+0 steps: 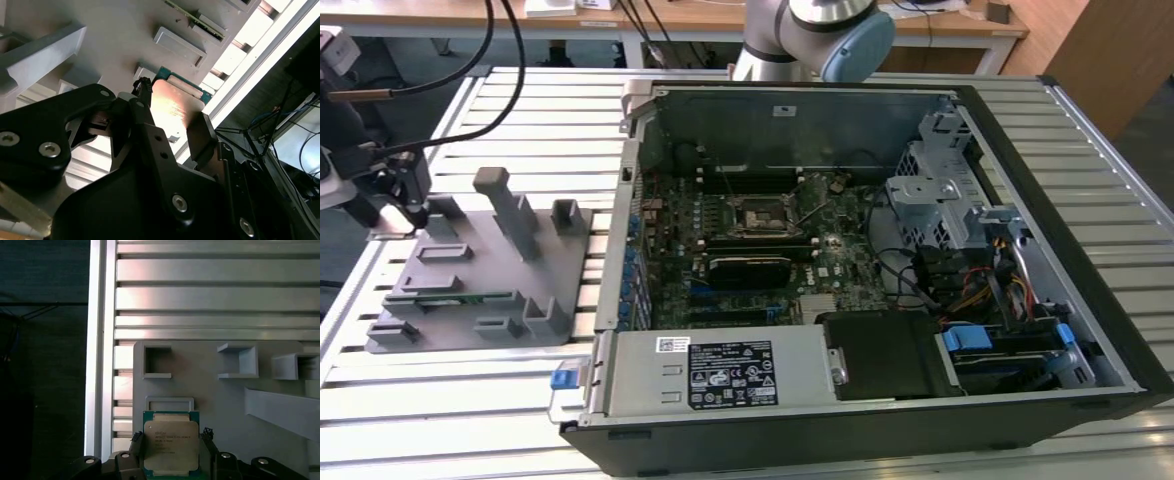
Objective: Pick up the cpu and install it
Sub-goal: 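Pick up the cpu and move it towards the insertion slot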
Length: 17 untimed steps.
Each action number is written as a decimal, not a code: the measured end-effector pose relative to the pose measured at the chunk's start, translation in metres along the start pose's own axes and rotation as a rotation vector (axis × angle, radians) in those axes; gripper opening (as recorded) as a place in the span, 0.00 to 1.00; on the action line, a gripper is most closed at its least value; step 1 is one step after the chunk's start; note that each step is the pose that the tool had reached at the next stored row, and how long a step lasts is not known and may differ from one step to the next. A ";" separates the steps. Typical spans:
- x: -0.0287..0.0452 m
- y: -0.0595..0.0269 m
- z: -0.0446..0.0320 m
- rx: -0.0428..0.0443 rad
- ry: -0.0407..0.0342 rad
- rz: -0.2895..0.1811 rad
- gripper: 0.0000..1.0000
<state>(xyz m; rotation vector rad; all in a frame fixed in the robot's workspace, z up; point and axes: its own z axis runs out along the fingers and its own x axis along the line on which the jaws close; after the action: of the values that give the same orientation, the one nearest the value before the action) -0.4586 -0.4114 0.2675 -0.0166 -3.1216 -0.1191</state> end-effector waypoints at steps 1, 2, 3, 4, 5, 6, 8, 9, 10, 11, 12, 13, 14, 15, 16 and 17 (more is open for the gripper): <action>0.0000 0.0002 -0.0010 0.0000 -0.0001 0.000 0.53; 0.0000 0.0002 -0.0019 0.0000 -0.0001 0.000 0.53; 0.0001 0.0004 -0.0027 0.0000 -0.0002 0.000 0.53; 0.0001 0.0005 -0.0036 0.0000 -0.0002 0.000 0.53; 0.0001 0.0006 -0.0044 0.0000 -0.0002 0.000 0.53; 0.0001 0.0006 -0.0050 0.0000 -0.0003 0.000 0.53; 0.0001 0.0008 -0.0070 -0.0001 -0.0003 0.000 0.53; 0.0002 0.0008 -0.0076 0.0000 -0.0002 0.000 0.53; 0.0002 0.0009 -0.0082 0.0000 -0.0002 0.000 0.53; 0.0002 0.0009 -0.0088 0.0000 -0.0002 0.000 0.53; 0.0002 0.0010 -0.0092 0.0000 -0.0003 0.000 0.53; 0.0002 0.0010 -0.0098 0.0000 -0.0003 0.000 0.53; 0.0002 0.0010 -0.0103 0.0000 -0.0002 0.000 0.53; 0.0002 0.0011 -0.0108 0.0000 -0.0002 0.000 0.53; 0.0002 0.0011 -0.0112 0.0000 -0.0002 0.000 0.53; 0.0002 0.0012 -0.0118 -0.0001 -0.0003 0.000 0.53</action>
<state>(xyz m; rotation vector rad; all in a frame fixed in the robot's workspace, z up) -0.4586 -0.4111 0.2793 -0.0168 -3.1218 -0.1192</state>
